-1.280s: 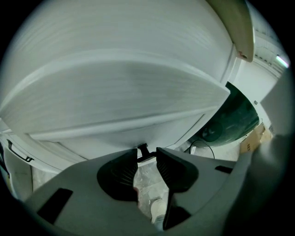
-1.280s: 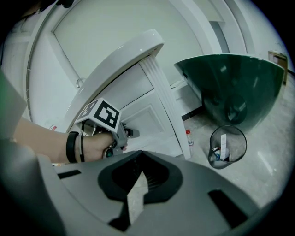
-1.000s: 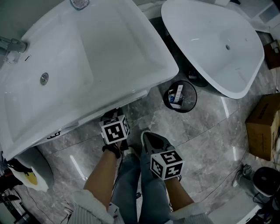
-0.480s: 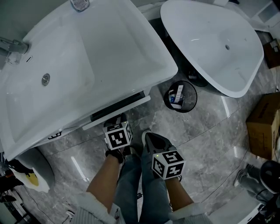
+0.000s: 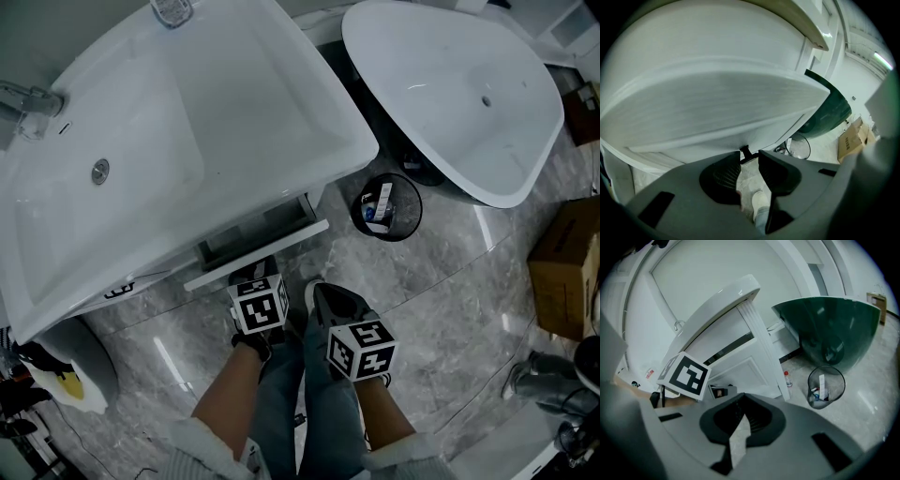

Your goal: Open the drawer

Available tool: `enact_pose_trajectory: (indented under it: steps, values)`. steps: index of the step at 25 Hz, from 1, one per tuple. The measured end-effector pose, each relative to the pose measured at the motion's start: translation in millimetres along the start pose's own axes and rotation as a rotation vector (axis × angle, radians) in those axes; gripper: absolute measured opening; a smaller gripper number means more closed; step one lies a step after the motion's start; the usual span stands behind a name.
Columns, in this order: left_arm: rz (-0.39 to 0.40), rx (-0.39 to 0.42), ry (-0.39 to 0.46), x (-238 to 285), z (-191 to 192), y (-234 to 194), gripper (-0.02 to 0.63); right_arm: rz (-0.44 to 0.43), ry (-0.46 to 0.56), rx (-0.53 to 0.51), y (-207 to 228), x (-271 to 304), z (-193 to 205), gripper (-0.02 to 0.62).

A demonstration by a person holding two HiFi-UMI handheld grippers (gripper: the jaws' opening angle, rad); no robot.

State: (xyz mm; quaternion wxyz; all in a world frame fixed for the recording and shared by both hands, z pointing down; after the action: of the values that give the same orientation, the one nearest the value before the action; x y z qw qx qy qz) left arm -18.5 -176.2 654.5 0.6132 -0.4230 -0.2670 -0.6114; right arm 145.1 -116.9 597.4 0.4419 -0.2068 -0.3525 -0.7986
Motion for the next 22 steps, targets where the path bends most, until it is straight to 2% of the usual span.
enact_pose_trajectory:
  steps: [16, 22]
  values:
    - [0.006, -0.003, -0.028, -12.0, 30.4, 1.6, 0.13, 0.023, -0.005, 0.019, 2.0, 0.3, 3.3, 0.009]
    - [0.007, -0.03, -0.034, -15.8, 39.3, 2.9, 0.13, 0.033, -0.007, 0.027, 5.5, -3.0, 6.5, 0.009]
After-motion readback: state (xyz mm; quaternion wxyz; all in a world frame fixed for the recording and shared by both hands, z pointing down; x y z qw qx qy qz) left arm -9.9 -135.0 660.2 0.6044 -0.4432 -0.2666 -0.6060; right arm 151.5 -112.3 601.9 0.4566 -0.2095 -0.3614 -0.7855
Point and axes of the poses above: the fingertips, and each gripper's own axes: x forward along the fingers, y to its right, z out of its underside, the point moved 7 cm from there along -x, backward along the fingers, and after that the axes turned 10 degrees about -x, right-handed, at the moved point
